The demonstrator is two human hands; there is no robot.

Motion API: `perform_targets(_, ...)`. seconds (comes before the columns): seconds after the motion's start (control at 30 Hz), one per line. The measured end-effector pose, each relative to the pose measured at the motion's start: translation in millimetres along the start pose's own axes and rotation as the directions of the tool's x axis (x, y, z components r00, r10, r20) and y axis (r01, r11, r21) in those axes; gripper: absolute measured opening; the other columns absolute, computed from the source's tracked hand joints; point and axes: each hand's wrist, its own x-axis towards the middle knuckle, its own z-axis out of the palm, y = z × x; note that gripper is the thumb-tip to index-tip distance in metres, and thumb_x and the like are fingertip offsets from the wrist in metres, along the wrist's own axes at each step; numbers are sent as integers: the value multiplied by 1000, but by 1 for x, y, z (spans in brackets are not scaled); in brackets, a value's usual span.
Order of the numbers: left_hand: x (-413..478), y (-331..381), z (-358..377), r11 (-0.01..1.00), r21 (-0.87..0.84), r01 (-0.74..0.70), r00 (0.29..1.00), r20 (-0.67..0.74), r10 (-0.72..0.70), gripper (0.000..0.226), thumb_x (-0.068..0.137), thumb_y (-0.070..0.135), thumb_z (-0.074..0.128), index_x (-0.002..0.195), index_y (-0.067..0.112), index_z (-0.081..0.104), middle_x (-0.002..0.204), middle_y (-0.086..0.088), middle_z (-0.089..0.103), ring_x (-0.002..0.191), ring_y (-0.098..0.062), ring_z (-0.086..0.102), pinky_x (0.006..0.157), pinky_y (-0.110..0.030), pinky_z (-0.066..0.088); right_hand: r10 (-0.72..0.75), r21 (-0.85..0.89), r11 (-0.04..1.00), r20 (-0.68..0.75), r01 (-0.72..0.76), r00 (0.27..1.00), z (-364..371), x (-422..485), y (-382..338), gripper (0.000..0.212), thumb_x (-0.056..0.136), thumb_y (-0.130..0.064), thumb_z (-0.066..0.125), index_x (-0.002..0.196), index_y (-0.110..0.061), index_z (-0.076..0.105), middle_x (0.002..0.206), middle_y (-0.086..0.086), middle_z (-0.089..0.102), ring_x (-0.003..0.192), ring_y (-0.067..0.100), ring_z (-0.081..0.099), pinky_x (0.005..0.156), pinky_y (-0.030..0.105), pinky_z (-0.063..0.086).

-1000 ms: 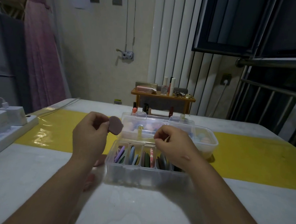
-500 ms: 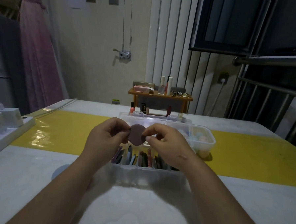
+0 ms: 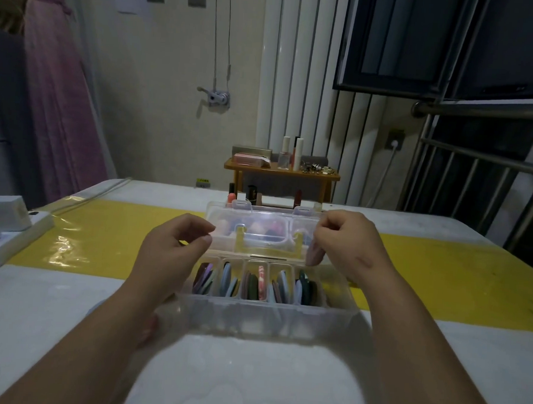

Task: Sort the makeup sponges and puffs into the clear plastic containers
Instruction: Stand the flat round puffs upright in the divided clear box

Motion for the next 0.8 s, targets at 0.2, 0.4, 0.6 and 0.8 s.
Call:
perform_targets(0.2, 2, -3, -2, 1000, 19, 22, 1000, -12, -22, 27, 86, 2, 68, 81, 28, 69, 81, 3, 71, 78, -15, 63, 69, -28, 47, 105, -167, 981, 32, -98, 994, -8, 4, 4, 18, 72, -17, 54, 61, -5, 61, 62, 13, 66, 71, 31, 65, 73, 44, 58)
perform_targets(0.4, 5, -9, -6, 998, -15, 60, 997, -38, -61, 27, 84, -1, 69, 79, 26, 71, 76, 6, 70, 77, -17, 64, 72, -31, 49, 247, -365, 916, 191, -165, 950, -4, 3, 2, 20, 79, -12, 59, 59, -14, 60, 62, 3, 57, 64, 19, 54, 59, 27, 45)
perform_targets(0.6, 6, -6, -9, 989, -66, 129, 990, -45, -132, 23, 77, 2, 68, 77, 25, 72, 77, 2, 70, 76, -23, 64, 72, -40, 51, 267, -489, 865, 266, -109, 926, 1, 2, 6, 6, 80, -20, 63, 75, -17, 65, 80, 5, 65, 77, 20, 60, 74, 36, 56)
perform_targets(0.8, 11, -13, -23, 970, 15, 242, 970, -8, -242, 38, 62, -1, 45, 72, 25, 71, 80, -4, 69, 79, -27, 61, 63, -33, 44, 265, -486, 865, 229, -126, 937, 1, 3, 6, 6, 78, -22, 64, 74, -17, 66, 80, 6, 68, 81, 23, 65, 76, 37, 57)
